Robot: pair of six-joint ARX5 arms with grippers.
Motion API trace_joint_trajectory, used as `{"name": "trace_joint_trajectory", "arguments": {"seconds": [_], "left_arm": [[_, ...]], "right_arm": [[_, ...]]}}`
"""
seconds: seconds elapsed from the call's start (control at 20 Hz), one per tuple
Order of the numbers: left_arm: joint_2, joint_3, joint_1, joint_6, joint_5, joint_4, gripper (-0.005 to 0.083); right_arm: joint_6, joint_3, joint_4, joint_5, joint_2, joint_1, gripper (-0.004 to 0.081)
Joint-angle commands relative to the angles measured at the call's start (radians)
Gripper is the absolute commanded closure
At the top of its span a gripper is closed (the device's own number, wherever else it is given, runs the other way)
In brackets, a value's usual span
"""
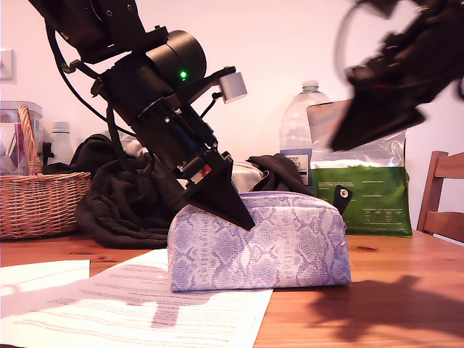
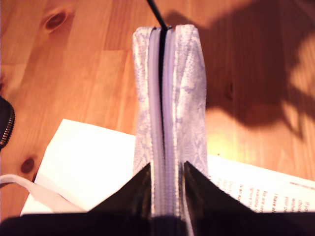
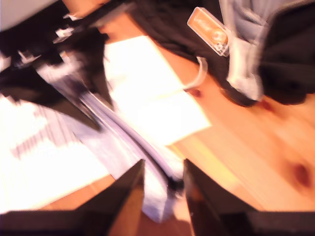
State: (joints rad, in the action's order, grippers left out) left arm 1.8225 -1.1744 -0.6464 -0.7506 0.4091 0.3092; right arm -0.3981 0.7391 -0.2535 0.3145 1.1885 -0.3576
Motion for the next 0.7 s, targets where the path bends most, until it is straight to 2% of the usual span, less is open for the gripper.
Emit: {"name": "trace_joint_trajectory", "arguments": {"seconds": [0.0, 0.25, 0.3, 0.45, 0.65], "left_arm": [[0.035, 0.005, -0.003, -0.01, 0.001, -0.005, 0.0606], [0.035, 0.005, -0.005, -0.01, 0.001, -0.005, 0.0606], [0.035, 0.005, -0.005, -0.01, 0.001, -0.005, 0.0606], [0.035, 0.005, -0.005, -0.01, 0.001, -0.004, 0.0606], [0.035, 0.005, -0.005, -0.015, 0.001, -0.004, 0.0606]], "right_arm": [[-0.044, -0.02, -0.028, 0.045, -0.001, 0.027, 0.0505], [-0.027, -0.017, -0.024, 0.232, 0.064, 0.103, 0.0492], [-0.031, -0.017, -0.012, 0.233, 0.084, 0.109, 0.0482], [-0.214, -0.016, 0.034, 0.224, 0.127, 0.112, 0.0482], [-0.367, 0.012, 0.063, 0.213, 0.131, 0.111, 0.0482]]}}
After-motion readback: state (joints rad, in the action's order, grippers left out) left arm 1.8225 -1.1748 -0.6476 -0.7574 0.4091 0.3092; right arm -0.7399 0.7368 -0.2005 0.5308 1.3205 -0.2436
